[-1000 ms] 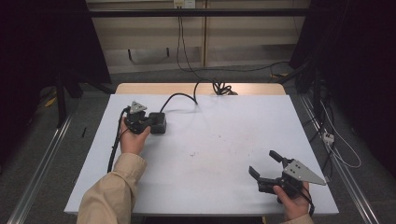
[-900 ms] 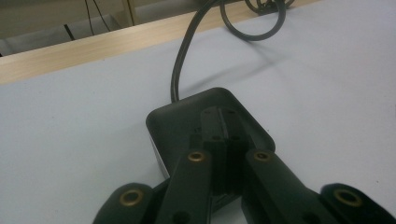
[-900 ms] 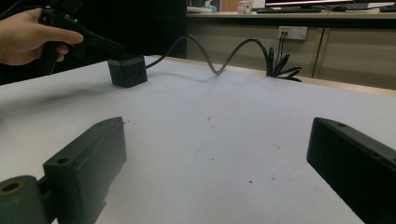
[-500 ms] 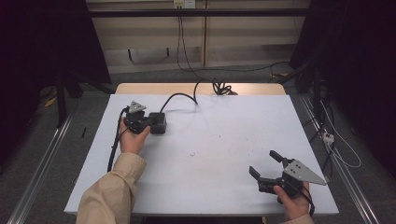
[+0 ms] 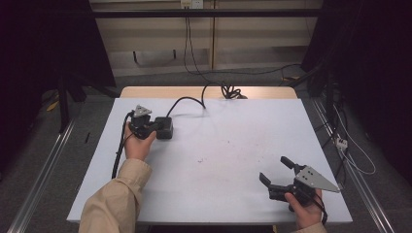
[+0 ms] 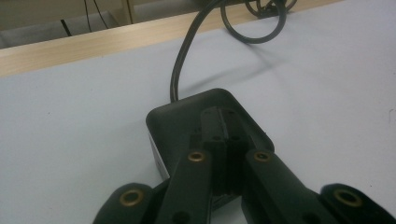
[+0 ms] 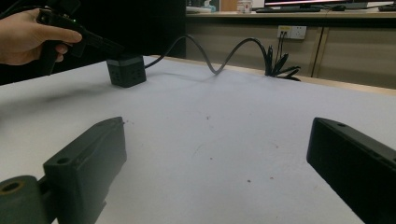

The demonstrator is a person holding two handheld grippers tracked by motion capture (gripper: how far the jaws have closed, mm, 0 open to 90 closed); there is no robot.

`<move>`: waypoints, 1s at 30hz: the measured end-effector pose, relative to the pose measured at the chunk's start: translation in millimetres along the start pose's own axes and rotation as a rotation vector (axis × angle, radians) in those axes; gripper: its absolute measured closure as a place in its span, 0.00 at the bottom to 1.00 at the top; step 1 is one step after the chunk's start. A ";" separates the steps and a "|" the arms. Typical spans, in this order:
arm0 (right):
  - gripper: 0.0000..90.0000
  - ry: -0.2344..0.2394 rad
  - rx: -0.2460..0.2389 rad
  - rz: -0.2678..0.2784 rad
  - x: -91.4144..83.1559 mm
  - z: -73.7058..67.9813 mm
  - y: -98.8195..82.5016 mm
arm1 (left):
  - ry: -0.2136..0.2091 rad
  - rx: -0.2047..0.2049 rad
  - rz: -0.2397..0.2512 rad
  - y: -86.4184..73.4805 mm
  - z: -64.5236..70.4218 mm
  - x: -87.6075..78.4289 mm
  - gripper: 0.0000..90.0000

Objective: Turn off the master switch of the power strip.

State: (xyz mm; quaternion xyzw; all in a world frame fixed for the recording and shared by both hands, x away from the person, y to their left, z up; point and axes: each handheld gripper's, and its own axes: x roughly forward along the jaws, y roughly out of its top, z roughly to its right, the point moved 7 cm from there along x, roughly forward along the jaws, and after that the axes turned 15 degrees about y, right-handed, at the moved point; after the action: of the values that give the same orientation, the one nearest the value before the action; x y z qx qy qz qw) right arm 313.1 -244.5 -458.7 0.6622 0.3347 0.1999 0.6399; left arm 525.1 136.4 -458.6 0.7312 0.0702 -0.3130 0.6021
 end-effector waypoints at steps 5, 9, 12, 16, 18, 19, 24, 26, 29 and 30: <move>0.05 -0.001 0.000 0.001 -0.3 0.2 0.2 | -0.002 -0.006 0.001 0.2 -0.2 0.2 1.00; 0.05 0.000 0.001 0.002 -0.4 0.2 0.2 | -0.003 -0.012 -0.001 0.2 -0.2 0.2 1.00; 0.05 0.001 0.000 0.002 -0.3 0.2 0.2 | -0.002 -0.011 -0.001 0.2 -0.1 0.2 1.00; 0.05 0.002 0.000 0.002 -0.2 0.1 0.2 | 0.002 -0.009 -0.004 0.2 -0.1 0.0 1.00; 0.05 0.002 0.000 0.001 -0.3 0.2 0.1 | 0.002 -0.010 -0.005 0.2 0.0 -0.1 1.00; 0.05 0.000 0.001 0.001 -0.5 0.3 0.1 | 0.001 -0.012 -0.003 0.4 0.0 0.1 1.00; 0.05 0.000 0.001 0.002 -0.6 0.4 0.3 | -0.001 -0.031 -0.005 1.0 -0.4 -0.5 1.00; 0.05 0.001 0.002 0.002 -0.6 0.4 0.3 | -0.002 -0.034 0.000 2.9 -0.9 -1.8 1.00; 0.05 0.001 0.002 0.002 -0.6 0.6 0.3 | 0.002 -0.031 -0.005 3.4 -0.7 -1.8 1.00; 0.05 0.001 -0.001 0.002 -0.7 0.5 0.5 | 0.001 -0.034 -0.005 3.4 -0.7 -1.8 1.00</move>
State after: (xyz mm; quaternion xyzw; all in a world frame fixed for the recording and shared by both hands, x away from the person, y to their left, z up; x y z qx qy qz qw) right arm 313.0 -245.4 -458.1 0.6624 0.3341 0.2009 0.6397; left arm 525.5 136.6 -454.8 0.7209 0.0778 -0.3130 0.6134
